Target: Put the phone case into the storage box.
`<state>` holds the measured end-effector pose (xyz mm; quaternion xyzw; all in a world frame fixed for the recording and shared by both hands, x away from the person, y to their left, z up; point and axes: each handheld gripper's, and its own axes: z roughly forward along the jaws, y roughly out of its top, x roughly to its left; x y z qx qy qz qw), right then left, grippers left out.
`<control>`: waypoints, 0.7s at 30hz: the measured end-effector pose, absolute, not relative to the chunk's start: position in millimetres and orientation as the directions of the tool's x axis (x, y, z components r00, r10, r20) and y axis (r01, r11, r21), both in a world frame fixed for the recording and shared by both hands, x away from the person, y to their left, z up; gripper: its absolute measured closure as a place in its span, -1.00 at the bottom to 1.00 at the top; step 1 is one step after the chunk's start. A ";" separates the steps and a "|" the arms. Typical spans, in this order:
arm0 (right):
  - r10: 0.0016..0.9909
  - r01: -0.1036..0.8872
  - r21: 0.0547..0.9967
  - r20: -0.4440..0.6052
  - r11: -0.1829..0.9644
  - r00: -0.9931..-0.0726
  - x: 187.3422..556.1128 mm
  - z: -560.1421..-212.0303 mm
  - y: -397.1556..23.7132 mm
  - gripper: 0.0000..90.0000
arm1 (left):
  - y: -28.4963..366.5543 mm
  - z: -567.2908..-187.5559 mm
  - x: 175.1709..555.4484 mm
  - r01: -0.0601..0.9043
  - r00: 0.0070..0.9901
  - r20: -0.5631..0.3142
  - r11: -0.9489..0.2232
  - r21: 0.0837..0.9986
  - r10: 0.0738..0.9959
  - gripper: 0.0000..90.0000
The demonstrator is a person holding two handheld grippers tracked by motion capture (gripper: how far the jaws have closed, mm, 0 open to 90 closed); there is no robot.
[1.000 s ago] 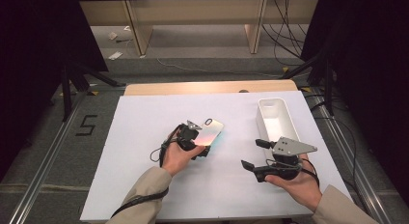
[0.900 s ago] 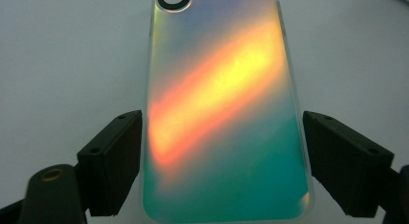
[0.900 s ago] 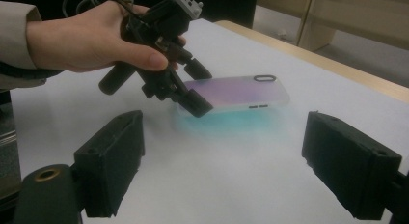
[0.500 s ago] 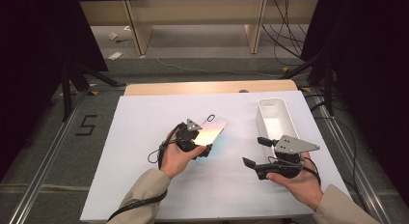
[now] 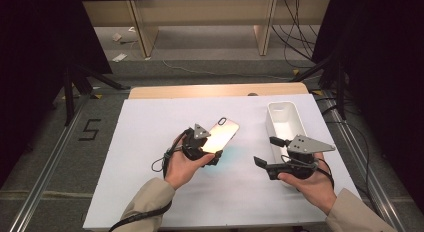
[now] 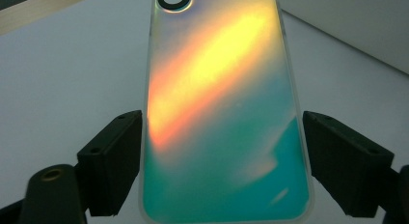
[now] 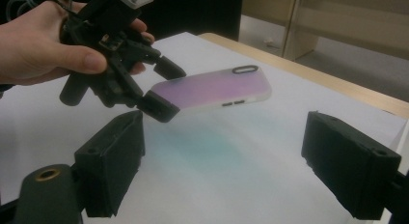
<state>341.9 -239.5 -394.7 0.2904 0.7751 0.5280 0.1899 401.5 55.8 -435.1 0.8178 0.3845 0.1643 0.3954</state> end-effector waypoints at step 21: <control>0.688 0.281 0.934 0.054 0.222 -0.723 377.9 -381.4 -226.9 -0.62 | 44.6 -422.4 375.0 0.431 0.699 -0.014 -0.406 0.806 0.715 -0.63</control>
